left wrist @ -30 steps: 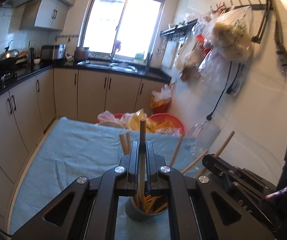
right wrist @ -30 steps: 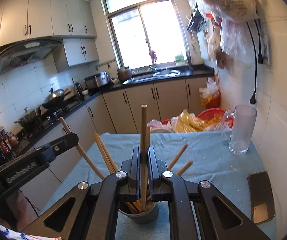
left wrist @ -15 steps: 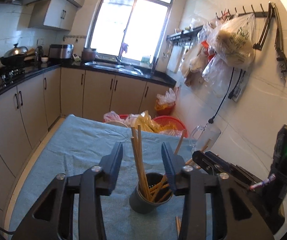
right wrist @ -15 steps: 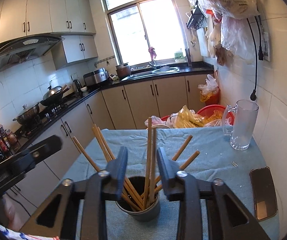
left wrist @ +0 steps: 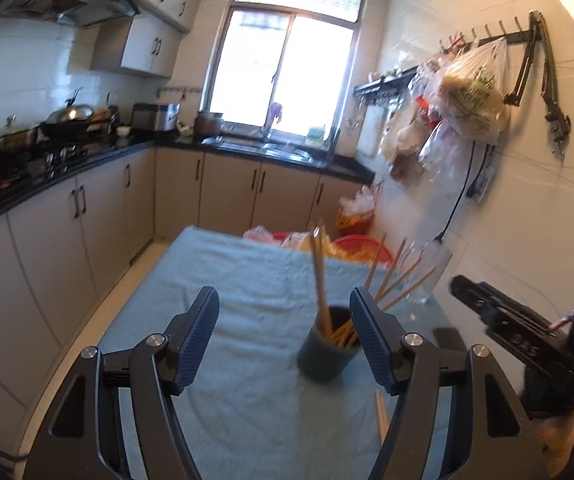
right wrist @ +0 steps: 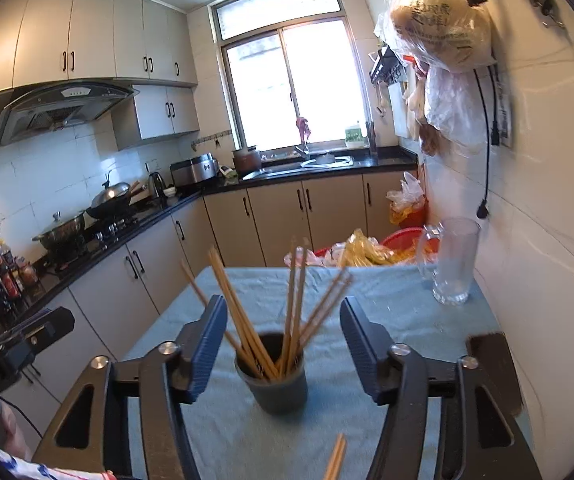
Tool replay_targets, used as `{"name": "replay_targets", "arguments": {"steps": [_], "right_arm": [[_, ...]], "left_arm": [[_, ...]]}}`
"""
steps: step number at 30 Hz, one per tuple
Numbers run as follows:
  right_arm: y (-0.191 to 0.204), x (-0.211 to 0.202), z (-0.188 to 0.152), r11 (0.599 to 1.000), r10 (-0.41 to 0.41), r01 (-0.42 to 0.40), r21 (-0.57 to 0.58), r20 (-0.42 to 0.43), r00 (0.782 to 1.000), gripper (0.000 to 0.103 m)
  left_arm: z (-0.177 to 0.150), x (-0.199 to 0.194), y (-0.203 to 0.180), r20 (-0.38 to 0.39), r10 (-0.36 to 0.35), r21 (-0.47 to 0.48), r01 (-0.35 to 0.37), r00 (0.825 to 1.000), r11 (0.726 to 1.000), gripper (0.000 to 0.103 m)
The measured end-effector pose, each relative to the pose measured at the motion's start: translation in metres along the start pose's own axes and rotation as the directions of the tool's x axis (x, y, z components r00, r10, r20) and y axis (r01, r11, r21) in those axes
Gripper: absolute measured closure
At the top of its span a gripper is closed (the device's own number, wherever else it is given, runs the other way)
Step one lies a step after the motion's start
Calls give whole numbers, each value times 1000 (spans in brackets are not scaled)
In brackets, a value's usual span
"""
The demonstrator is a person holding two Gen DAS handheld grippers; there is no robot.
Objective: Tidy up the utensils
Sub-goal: 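Lower both open tools toward the last chopsticks on the towel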
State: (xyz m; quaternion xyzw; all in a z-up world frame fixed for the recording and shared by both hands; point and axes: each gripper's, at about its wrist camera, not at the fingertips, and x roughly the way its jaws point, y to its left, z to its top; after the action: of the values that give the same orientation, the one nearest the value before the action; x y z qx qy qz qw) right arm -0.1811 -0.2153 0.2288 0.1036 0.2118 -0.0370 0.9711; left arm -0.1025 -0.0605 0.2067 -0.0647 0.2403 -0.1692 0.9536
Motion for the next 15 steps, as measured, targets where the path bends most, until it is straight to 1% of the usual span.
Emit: {"name": "replay_targets", "arguments": {"steps": [2,5,7,8,10,11,12,13,14,15], "right_arm": [[-4,-4,-14,1000,-15,15,0,-27,1000,35],[-16,-4,-43,999,-30,33,21,-100,995,34],[-28,3,-71,998,-44,52,42,-181,983,34],[-32,6,-79,997,-50,60,46,-205,977,34],[-44,17,-108,995,-68,86,49,-299,952,34],[-47,20,-117,995,-67,87,47,-328,942,35],[-50,26,-130,996,-62,84,43,-378,924,35],[-51,30,-141,996,-57,79,36,-415,908,39],[-51,35,-152,997,-54,73,26,-446,894,48],[-51,38,-159,998,-53,68,16,-469,882,53]], "left_arm": [[-13,0,5,-40,15,-6,-15,999,1000,36],[-32,2,10,-80,49,6,-48,996,999,36],[-46,5,11,-98,96,33,-93,991,995,36],[-54,7,12,-112,120,48,-115,987,992,36],[-67,10,15,-146,137,63,-129,980,990,36],[-72,12,16,-165,138,62,-129,977,990,36],[-77,15,18,-184,137,60,-128,973,990,36],[-81,18,19,-203,136,56,-127,970,990,36],[-84,20,20,-216,135,53,-127,967,991,36],[-87,22,20,-226,134,52,-126,965,991,36]]}}
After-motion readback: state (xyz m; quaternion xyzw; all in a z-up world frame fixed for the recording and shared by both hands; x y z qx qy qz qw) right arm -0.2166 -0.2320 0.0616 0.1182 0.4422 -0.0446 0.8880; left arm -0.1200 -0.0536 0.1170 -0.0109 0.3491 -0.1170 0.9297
